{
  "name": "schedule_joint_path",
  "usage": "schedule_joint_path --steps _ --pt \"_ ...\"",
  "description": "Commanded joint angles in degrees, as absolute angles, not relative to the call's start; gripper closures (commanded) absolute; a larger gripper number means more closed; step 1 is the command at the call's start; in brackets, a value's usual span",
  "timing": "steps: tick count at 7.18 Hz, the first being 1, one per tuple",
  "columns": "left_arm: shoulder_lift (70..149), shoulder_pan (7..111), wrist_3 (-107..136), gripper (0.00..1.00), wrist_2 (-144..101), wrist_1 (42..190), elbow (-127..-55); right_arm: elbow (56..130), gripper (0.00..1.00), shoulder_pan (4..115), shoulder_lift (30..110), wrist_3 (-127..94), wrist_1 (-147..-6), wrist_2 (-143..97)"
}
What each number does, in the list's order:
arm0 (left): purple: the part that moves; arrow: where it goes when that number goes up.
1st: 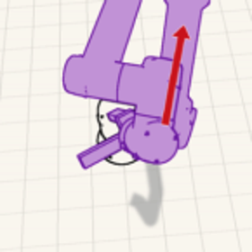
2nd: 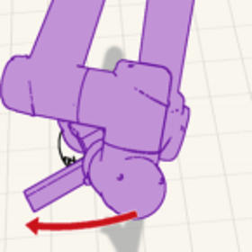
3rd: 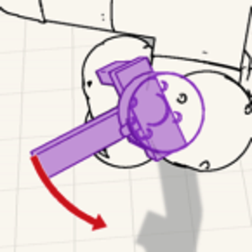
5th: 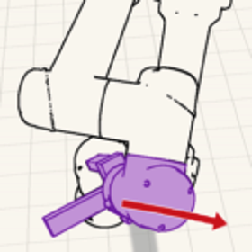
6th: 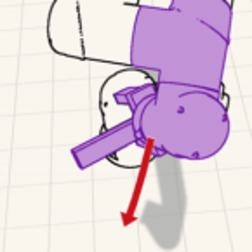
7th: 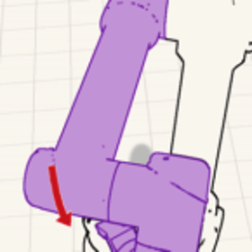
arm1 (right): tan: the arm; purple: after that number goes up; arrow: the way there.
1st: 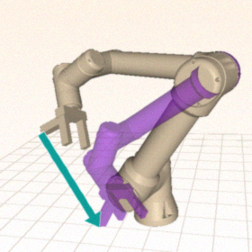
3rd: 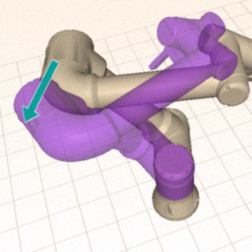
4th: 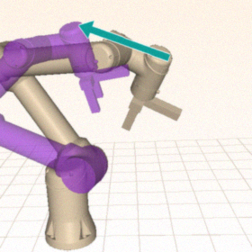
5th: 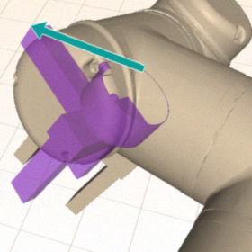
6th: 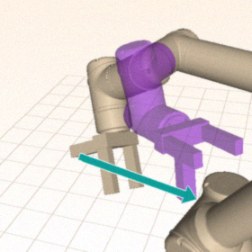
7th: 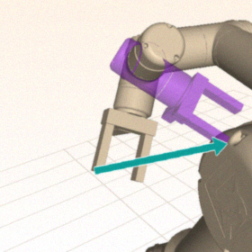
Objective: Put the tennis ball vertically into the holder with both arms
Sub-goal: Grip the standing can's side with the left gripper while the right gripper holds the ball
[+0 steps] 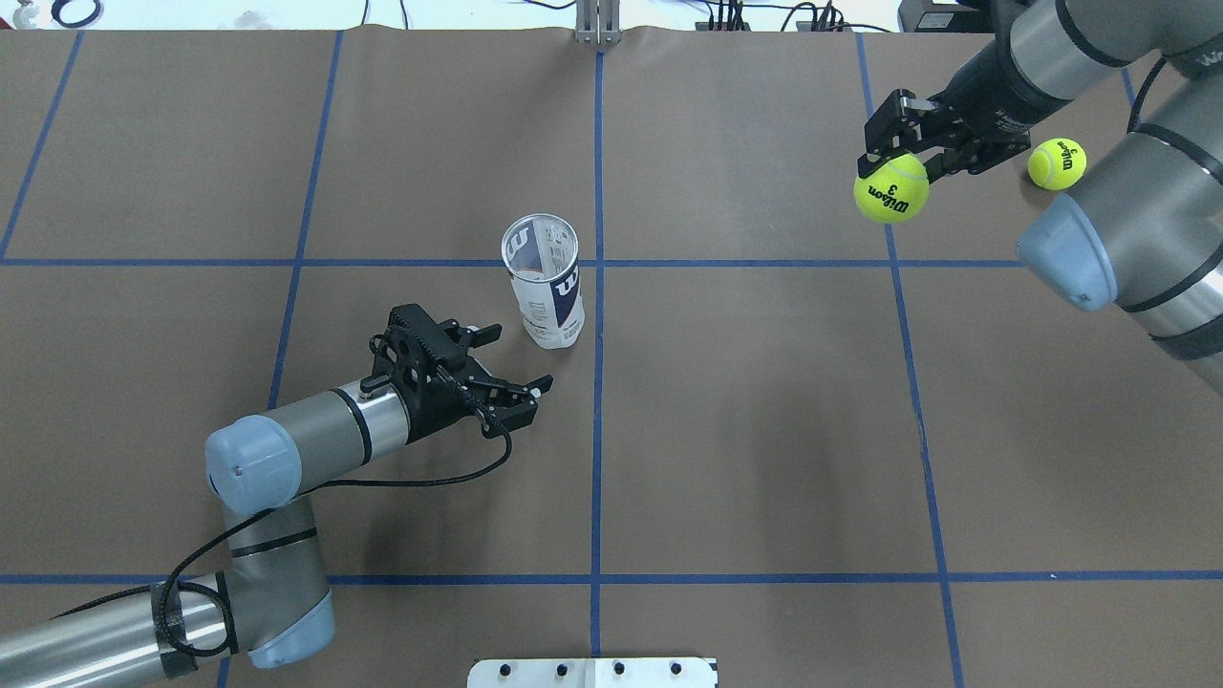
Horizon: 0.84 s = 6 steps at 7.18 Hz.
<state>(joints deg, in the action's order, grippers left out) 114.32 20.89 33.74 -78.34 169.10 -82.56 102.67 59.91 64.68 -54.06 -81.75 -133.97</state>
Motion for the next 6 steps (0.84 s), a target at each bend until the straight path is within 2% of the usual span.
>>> schedule_joint_path --steps 1,6 --pt "114.70 21.09 33.57 0.02 -77.70 169.10 -81.83 102.74 1.00 59.85 64.42 -54.40 -81.74 -134.03" --pt "114.87 21.53 33.57 0.02 -77.52 168.93 -81.65 102.83 1.00 59.85 63.90 -54.40 -81.74 -134.38"
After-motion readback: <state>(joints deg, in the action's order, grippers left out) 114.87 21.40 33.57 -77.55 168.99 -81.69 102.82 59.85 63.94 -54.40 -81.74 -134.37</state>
